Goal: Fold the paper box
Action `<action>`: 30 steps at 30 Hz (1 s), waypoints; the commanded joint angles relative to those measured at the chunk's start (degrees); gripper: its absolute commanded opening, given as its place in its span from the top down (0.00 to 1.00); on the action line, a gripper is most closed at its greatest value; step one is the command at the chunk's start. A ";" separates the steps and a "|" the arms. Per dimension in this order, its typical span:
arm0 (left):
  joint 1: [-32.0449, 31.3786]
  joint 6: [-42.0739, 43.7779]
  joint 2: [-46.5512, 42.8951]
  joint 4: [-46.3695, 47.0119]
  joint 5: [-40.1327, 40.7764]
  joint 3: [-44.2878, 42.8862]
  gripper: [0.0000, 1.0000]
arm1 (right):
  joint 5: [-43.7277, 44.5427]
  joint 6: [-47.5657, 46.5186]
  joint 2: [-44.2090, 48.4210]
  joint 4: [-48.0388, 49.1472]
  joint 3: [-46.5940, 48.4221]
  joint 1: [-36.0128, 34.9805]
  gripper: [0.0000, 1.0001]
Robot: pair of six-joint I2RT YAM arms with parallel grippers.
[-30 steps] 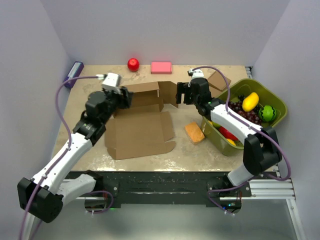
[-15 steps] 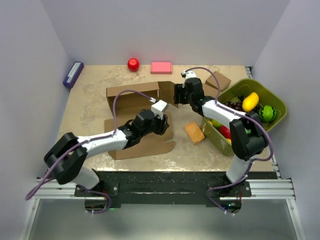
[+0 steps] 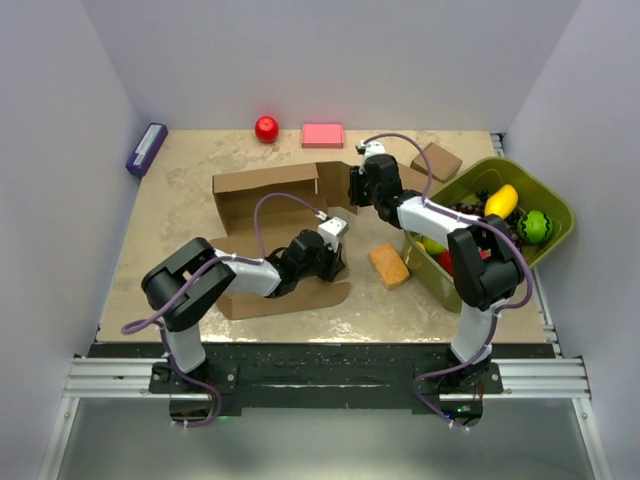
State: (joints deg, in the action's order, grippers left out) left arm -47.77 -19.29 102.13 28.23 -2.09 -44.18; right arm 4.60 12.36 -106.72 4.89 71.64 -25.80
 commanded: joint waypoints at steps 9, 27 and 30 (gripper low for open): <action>-0.22 -5.32 8.44 8.60 -3.19 4.37 0.99 | -0.47 -0.85 2.56 0.92 1.75 0.31 0.92; 2.07 -7.25 14.41 10.18 -7.67 3.49 1.00 | 8.49 5.92 10.65 -6.36 -4.32 -6.62 0.96; 2.24 -7.34 15.03 10.18 -8.19 3.14 1.00 | 10.25 7.49 9.78 -8.31 -3.26 -8.82 0.96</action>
State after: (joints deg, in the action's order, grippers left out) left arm -45.71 -27.00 112.90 47.90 -9.85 -41.91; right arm 11.29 16.51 -98.21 -1.21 66.19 -31.99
